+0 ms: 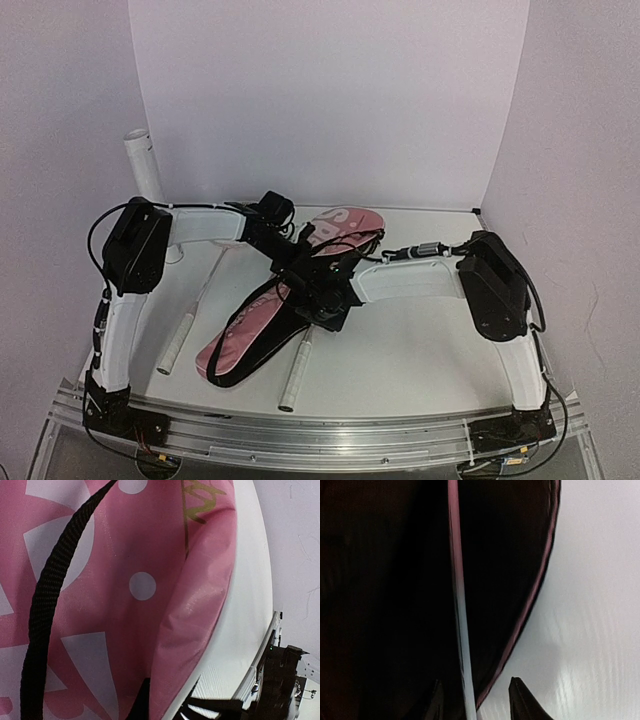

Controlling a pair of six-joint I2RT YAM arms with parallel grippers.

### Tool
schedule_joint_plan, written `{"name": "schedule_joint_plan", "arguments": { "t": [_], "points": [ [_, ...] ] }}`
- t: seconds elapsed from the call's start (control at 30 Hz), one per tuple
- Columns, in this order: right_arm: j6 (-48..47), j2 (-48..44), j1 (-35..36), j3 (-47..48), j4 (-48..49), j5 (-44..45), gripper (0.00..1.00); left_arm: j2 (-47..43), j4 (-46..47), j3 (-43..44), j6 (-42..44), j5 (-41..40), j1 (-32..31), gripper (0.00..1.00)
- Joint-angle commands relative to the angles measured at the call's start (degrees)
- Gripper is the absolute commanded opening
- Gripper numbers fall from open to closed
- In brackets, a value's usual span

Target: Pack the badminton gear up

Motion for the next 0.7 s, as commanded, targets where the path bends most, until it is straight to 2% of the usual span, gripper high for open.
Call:
{"name": "schedule_joint_plan", "arguments": {
  "t": [0.0, 0.13, 0.23, 0.3, 0.43, 0.5, 0.6, 0.67],
  "points": [
    [-6.15, 0.21, -1.93, 4.02, 2.01, 0.13, 0.46, -1.96, -3.85, -0.28, 0.88, 4.53, -0.52, 0.0],
    [-14.27, -2.37, -2.12, 6.55, 1.9, -3.48, 0.49, -1.23, -4.09, -0.09, 0.51, 4.14, 1.03, 0.0],
    [-19.56, -8.19, -2.13, 5.37, -0.04, -6.53, 0.59, -0.93, -4.52, 0.71, 1.52, 2.19, 2.27, 0.0],
    [-18.25, -13.87, -2.28, 0.56, -1.95, -6.75, 0.61, -0.9, -4.69, 0.7, 2.28, 1.46, 2.58, 0.0],
    [-8.88, -24.84, -5.05, -16.36, -1.53, -8.6, 0.64, -0.66, -3.99, -0.35, 1.72, 2.38, 2.46, 0.0],
    [-7.88, -26.09, -7.32, -20.76, 3.36, -10.58, 0.67, -0.4, -3.82, -0.48, 1.67, 2.07, 2.11, 0.0],
    [-6.82, -23.88, -11.85, -27.31, 17.19, -16.58, 0.71, -0.66, -3.34, -0.46, 1.94, 1.39, 1.19, 0.0],
    [-8.6, -20.03, -14.33, -26.62, 22.28, -19.56, 0.75, -0.71, -3.32, -0.16, 2.23, 0.9, 0.66, 0.0]
  ]
}}
